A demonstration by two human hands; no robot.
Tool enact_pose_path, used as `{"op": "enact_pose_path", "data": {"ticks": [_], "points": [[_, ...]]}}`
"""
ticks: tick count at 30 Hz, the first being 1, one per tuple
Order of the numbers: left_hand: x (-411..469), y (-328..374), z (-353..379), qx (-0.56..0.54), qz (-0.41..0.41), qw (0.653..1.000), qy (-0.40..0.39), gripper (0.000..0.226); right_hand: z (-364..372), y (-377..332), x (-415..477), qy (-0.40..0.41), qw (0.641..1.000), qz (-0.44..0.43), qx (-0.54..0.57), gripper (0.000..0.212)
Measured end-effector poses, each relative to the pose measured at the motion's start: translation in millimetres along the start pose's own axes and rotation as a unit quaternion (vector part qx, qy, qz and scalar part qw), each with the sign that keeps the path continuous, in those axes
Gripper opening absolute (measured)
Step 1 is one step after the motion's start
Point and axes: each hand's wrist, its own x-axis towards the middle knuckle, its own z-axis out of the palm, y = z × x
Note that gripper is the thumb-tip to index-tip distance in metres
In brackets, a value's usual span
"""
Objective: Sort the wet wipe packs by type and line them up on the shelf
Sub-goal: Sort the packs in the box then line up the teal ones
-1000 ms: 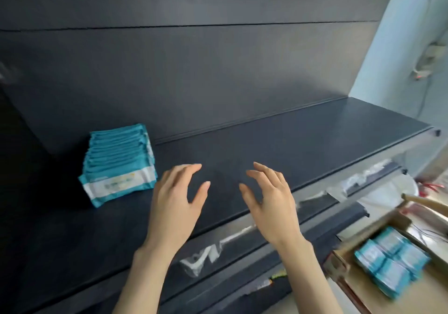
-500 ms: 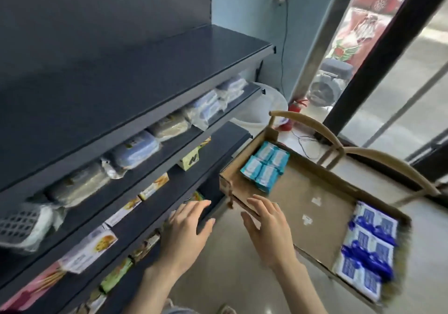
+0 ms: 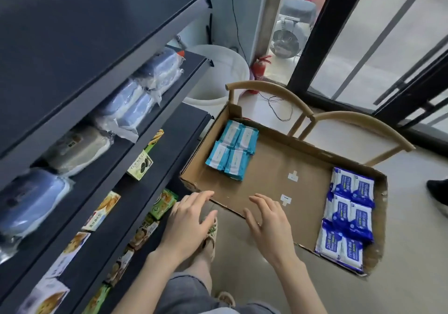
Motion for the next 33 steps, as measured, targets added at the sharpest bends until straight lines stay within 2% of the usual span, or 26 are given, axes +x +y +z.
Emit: {"op": "enact_pose_path", "data": {"ticks": [12,20,23,28,33], "points": [[241,-60,37,-0.024,-0.079,0.988,-0.131,0.038,81,33,203,-0.086,0.983,0.161,0.031,0.031],[333,-117,111,-0.026,-0.157,0.969,-0.189,0.039,163,83,273,-0.155,0.950,0.266,0.061,0.032],[353,-141,144,-0.030,-0.189,0.963,-0.192,0.044,199,102,285,-0.155,0.937,0.301,0.087,0.034],[371,-173,196,-0.031,-0.269,0.943,-0.193,0.070,254,136,297,-0.143,0.910,0.371,0.115,0.050],[376,-191,235,-0.038,-0.290,0.946,-0.139,0.069,287,164,303,-0.090,0.901,0.413,0.094,0.062]]}}
